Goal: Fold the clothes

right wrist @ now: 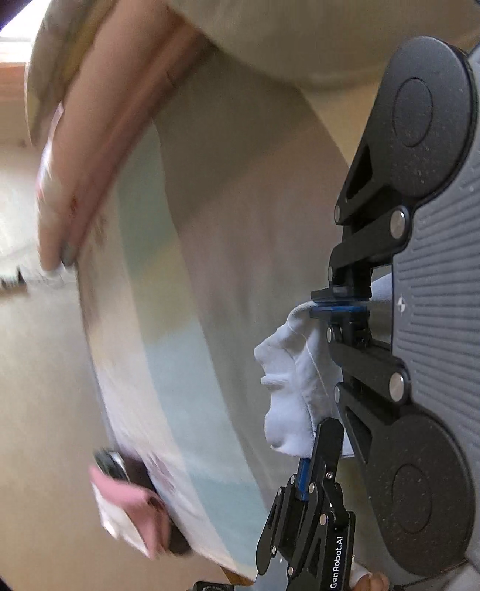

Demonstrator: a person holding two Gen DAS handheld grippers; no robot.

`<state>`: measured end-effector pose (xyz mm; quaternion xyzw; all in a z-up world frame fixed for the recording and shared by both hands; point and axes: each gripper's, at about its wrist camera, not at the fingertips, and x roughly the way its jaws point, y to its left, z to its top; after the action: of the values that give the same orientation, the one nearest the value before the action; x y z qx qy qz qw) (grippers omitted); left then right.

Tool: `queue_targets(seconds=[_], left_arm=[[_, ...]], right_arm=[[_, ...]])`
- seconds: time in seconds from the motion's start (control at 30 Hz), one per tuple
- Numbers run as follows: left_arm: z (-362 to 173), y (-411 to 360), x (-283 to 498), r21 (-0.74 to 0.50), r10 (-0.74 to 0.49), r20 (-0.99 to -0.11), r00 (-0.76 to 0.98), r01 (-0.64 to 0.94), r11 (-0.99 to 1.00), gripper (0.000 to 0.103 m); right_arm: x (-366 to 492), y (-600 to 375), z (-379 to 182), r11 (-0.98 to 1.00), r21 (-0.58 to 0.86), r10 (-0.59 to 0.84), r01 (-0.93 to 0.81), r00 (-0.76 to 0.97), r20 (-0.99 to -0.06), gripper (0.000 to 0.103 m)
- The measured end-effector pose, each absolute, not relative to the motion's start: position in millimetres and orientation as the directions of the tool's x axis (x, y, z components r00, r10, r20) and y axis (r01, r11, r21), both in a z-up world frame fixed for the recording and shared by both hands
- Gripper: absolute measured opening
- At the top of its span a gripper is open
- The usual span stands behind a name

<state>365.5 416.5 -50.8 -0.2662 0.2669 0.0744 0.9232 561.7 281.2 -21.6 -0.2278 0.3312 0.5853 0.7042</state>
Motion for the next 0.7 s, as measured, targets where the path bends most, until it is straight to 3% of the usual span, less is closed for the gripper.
queue_targets(seconds=[0.23, 0.37, 0.5, 0.63, 0.7], left_arm=[[-51, 426, 440, -0.429, -0.052, -0.553, 0.832, -0.230, 0.874, 0.008], [-74, 428, 454, -0.404, -0.048, -0.619, 0.784, -0.265, 0.875, 0.009], [-89, 428, 444, -0.366, -0.027, -0.662, 0.749, -0.291, 0.884, 0.016], [-76, 424, 426, -0.260, 0.024, -0.672, 0.740, -0.266, 0.928, 0.034], [-70, 419, 422, -0.200, 0.041, -0.682, 0.731, -0.239, 0.950, 0.035]], right_arm=[[614, 273, -6, 0.354, -0.019, 0.671, -0.935, 0.268, -0.692, 0.003], [631, 275, -26, 0.394, -0.040, 0.632, -0.918, 0.302, -0.713, 0.004], [643, 247, -34, 0.449, -0.001, 0.608, -0.893, 0.307, -0.732, 0.009], [644, 186, -20, 0.471, 0.012, 0.600, -0.882, 0.310, -0.738, 0.013], [642, 148, -15, 0.492, 0.008, 0.573, -0.871, 0.317, -0.756, 0.016]])
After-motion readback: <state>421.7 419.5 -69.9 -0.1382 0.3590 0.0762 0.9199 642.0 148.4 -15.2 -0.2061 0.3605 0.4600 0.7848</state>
